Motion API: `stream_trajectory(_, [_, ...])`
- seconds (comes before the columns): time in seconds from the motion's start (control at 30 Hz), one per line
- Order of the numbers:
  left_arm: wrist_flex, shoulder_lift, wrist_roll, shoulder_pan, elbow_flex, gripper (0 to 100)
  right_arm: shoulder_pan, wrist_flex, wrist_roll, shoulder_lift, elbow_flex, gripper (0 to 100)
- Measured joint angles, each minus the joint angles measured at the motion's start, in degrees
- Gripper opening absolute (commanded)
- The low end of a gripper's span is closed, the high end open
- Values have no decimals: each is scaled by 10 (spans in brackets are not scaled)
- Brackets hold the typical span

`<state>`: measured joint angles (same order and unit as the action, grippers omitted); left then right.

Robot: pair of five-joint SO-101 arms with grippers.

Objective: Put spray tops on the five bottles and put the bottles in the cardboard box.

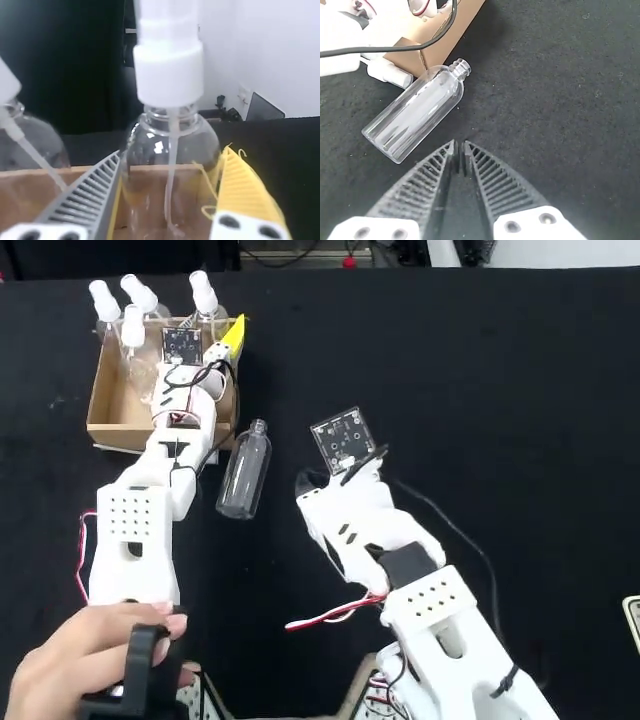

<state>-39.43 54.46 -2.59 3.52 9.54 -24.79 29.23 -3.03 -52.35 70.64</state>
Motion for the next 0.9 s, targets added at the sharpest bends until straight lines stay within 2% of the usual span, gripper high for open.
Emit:
stream_trajectory(0.23, [0,-66,0,0,-66,283,0,0,0,0,0,11])
stream_trajectory(0.7, [0,-76,0,1,-94,283,0,0,0,0,0,11])
stream_trajectory(0.9, [-43,-92,-4,1,-135,283,0,0,0,0,0,11])
